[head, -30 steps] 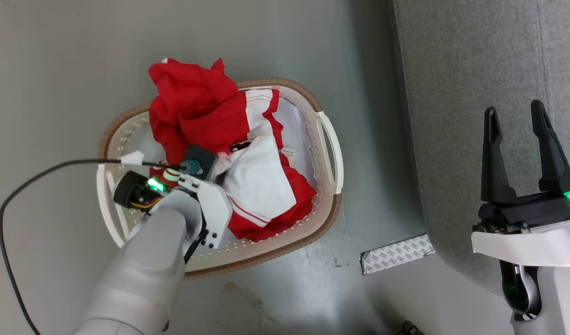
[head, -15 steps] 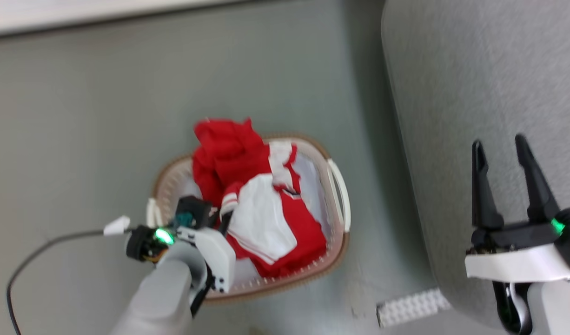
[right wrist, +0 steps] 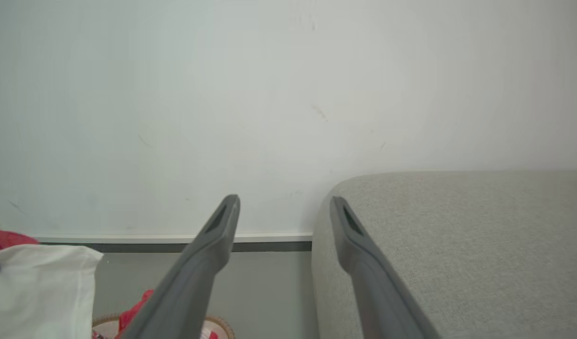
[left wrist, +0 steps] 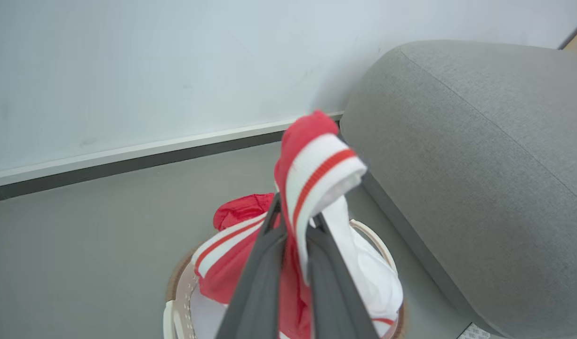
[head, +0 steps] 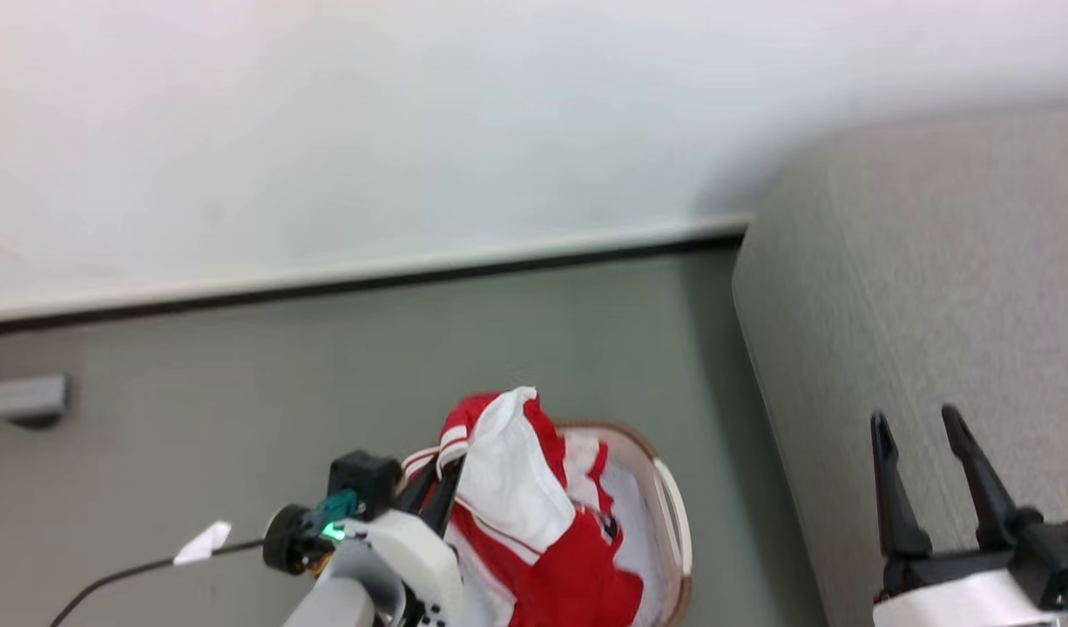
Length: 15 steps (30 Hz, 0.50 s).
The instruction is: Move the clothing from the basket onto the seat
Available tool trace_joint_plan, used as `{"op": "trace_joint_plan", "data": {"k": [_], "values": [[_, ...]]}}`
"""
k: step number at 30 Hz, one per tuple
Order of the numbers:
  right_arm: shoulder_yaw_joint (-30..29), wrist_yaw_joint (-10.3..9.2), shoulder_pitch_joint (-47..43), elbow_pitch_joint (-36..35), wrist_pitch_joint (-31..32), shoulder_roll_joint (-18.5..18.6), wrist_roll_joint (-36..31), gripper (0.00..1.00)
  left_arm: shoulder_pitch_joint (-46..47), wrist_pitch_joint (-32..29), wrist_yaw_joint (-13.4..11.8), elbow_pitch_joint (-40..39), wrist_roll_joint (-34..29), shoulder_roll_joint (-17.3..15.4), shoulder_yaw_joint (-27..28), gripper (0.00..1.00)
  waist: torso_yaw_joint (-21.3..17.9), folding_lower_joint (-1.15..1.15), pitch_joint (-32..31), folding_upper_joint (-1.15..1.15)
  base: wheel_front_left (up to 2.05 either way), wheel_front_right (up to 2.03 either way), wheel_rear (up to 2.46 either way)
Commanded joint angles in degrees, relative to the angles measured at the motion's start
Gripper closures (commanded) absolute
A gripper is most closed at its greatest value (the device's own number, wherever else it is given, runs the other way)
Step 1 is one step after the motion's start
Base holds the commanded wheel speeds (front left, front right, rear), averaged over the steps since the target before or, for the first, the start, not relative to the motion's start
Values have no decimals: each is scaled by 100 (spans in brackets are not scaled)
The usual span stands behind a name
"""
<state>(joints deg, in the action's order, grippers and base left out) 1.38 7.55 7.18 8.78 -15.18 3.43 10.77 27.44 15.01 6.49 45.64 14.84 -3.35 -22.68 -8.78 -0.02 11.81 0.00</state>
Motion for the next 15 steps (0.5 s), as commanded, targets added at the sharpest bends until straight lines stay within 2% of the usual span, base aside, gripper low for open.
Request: {"op": "trace_joint_plan", "data": {"k": [1, 6, 15], "values": [[-20, -12, -194, 54, 4, 54, 4, 0, -245, -39, -53, -227, 67, -83, 35, 100, 253, 2, -737, 0, 0, 0, 0], [-14, -12, -503, 125, 4, 92, 5, 0, -800, -304, -193, -1269, 238, -284, 130, 100, 267, 2, -1223, 0, 0, 0, 0], [15, -12, -776, 137, 4, 62, 24, 0, -1489, -1079, -569, -3349, 385, -754, 395, 100, 299, 2, -1579, 0, 0, 0, 0]]}}
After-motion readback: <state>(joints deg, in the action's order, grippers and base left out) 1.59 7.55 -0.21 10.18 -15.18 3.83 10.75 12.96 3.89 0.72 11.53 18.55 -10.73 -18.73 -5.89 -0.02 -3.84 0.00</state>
